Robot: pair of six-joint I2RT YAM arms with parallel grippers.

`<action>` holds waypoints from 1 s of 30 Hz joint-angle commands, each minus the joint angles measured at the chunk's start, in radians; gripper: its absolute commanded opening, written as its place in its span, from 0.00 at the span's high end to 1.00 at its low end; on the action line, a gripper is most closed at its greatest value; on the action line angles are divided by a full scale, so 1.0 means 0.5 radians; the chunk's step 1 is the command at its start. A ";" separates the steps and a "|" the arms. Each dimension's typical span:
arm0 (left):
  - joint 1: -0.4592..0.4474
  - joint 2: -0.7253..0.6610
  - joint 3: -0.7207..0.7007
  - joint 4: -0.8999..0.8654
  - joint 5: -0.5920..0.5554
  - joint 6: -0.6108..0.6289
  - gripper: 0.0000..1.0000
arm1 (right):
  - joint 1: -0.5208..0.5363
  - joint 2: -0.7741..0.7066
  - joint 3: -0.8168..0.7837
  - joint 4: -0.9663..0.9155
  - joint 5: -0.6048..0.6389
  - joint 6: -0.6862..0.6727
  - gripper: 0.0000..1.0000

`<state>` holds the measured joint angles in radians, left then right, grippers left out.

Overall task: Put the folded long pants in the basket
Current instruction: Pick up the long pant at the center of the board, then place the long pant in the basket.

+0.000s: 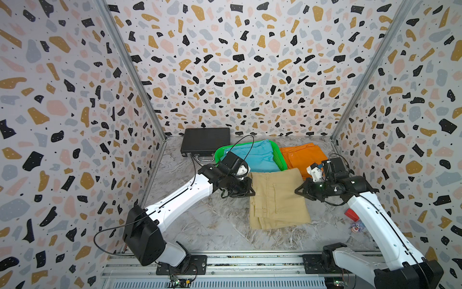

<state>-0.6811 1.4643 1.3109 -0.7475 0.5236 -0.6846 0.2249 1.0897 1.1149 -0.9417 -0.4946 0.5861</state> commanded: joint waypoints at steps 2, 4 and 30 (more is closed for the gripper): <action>0.120 0.023 0.221 -0.092 0.100 0.029 1.00 | 0.000 0.149 0.366 -0.027 -0.048 -0.102 1.00; 0.212 0.064 0.304 -0.093 0.105 0.057 1.00 | -0.002 0.275 0.523 -0.005 -0.034 -0.156 1.00; 0.963 1.274 1.329 -0.260 0.325 0.263 1.00 | 0.045 2.102 2.022 0.302 -0.250 -0.042 1.00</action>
<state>-0.2111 2.1128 1.9789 -0.8593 0.6758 -0.5758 0.2531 2.1513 2.0781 -0.7773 -0.6174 0.5613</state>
